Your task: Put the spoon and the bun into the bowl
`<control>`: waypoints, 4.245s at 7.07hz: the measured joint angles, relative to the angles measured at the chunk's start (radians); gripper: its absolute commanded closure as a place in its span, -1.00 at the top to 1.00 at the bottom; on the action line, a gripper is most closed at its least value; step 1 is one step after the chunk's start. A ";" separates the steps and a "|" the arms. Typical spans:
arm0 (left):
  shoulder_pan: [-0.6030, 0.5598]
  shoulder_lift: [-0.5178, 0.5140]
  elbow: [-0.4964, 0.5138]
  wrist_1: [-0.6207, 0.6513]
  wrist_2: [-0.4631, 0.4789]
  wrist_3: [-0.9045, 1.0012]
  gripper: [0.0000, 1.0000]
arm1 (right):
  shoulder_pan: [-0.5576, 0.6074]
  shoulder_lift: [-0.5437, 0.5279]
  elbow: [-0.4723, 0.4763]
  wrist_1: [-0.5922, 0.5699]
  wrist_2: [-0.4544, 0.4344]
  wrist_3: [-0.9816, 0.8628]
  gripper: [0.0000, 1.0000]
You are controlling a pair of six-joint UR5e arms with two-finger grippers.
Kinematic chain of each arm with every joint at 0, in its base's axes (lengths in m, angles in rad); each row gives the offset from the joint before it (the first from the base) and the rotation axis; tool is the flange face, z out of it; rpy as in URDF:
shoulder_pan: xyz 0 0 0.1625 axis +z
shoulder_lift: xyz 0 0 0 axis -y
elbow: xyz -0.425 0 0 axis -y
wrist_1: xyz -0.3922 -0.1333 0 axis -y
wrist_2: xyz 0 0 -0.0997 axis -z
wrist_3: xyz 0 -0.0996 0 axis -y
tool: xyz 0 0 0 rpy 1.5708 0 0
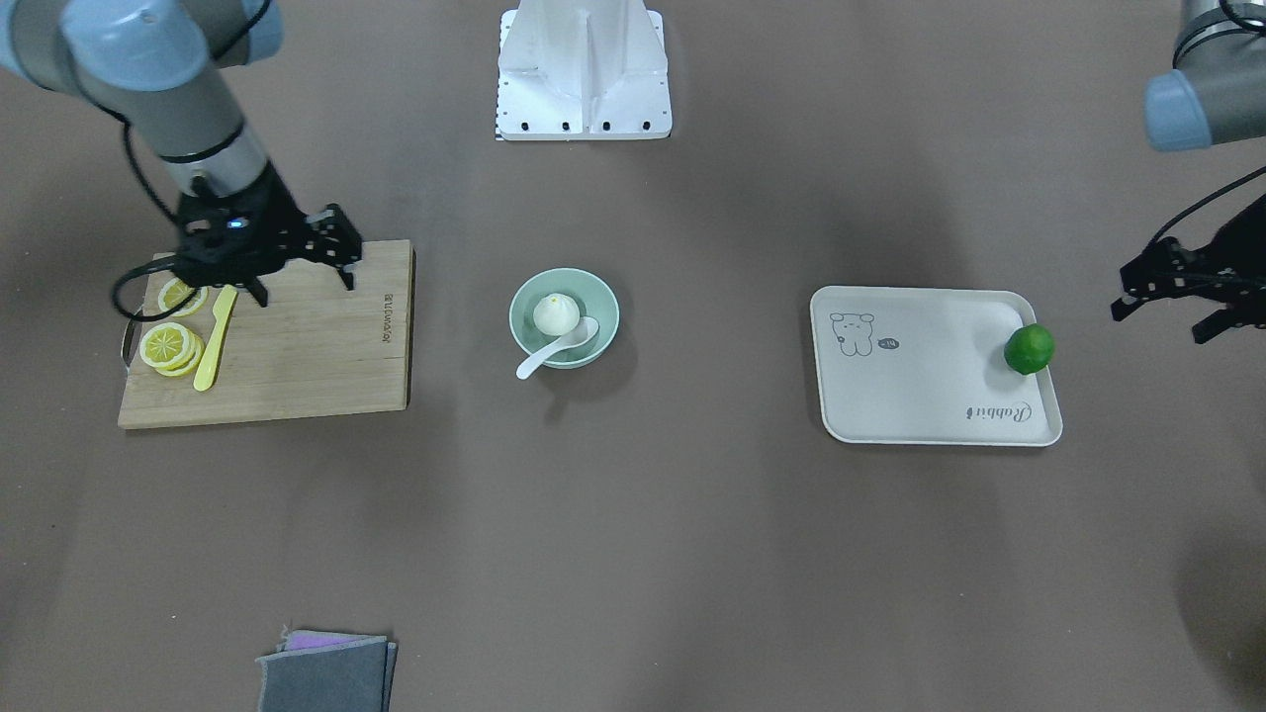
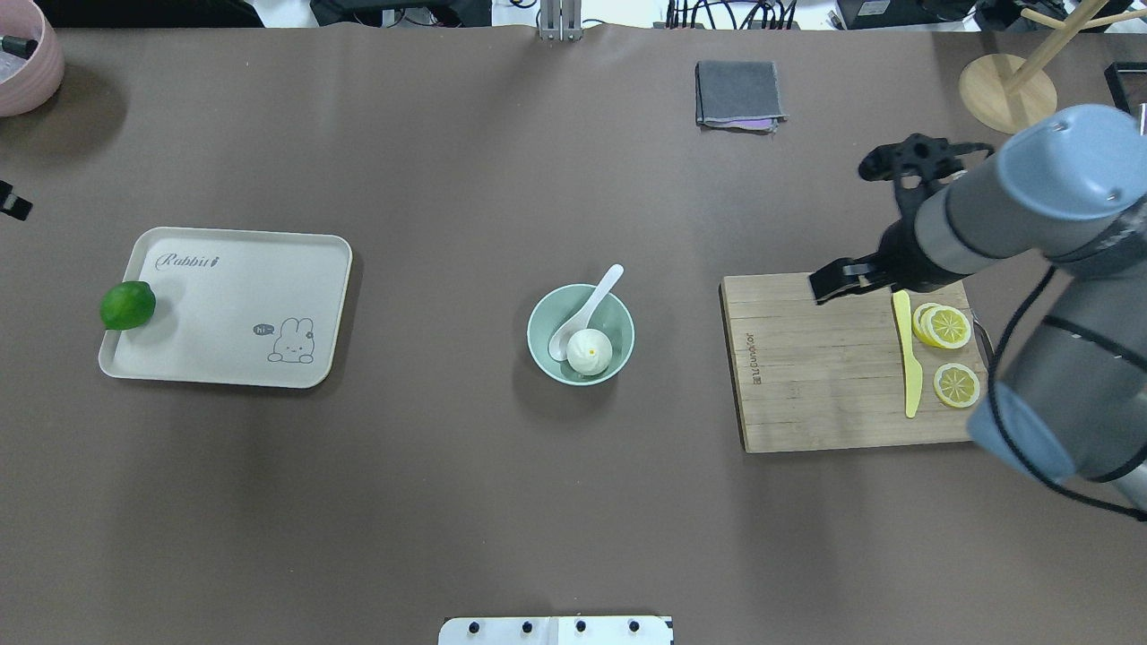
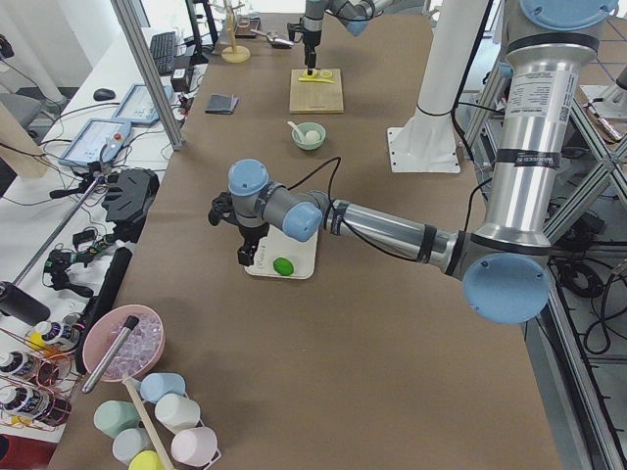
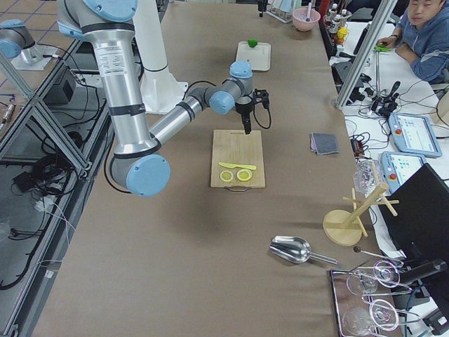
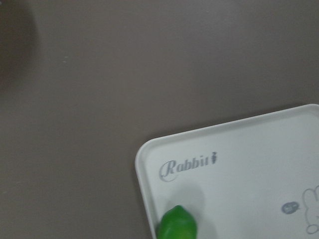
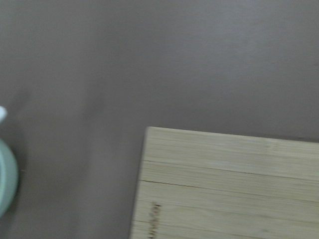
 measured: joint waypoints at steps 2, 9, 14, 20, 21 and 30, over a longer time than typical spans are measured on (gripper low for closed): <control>-0.082 0.029 -0.003 0.096 -0.003 0.157 0.97 | 0.197 -0.119 -0.025 -0.001 0.143 -0.287 1.00; -0.181 0.175 -0.089 0.110 -0.006 0.181 0.97 | 0.603 -0.229 -0.277 -0.007 0.330 -0.924 1.00; -0.183 0.168 -0.063 0.115 0.000 0.134 0.97 | 0.624 -0.257 -0.321 0.002 0.340 -0.960 1.00; -0.184 0.196 -0.079 0.124 0.003 0.141 0.97 | 0.650 -0.259 -0.330 0.003 0.338 -0.958 1.00; -0.184 0.208 -0.077 0.123 0.002 0.142 0.97 | 0.655 -0.261 -0.330 0.003 0.336 -0.959 1.00; -0.214 0.230 -0.085 0.114 -0.067 0.146 0.97 | 0.679 -0.291 -0.316 0.005 0.333 -0.961 1.00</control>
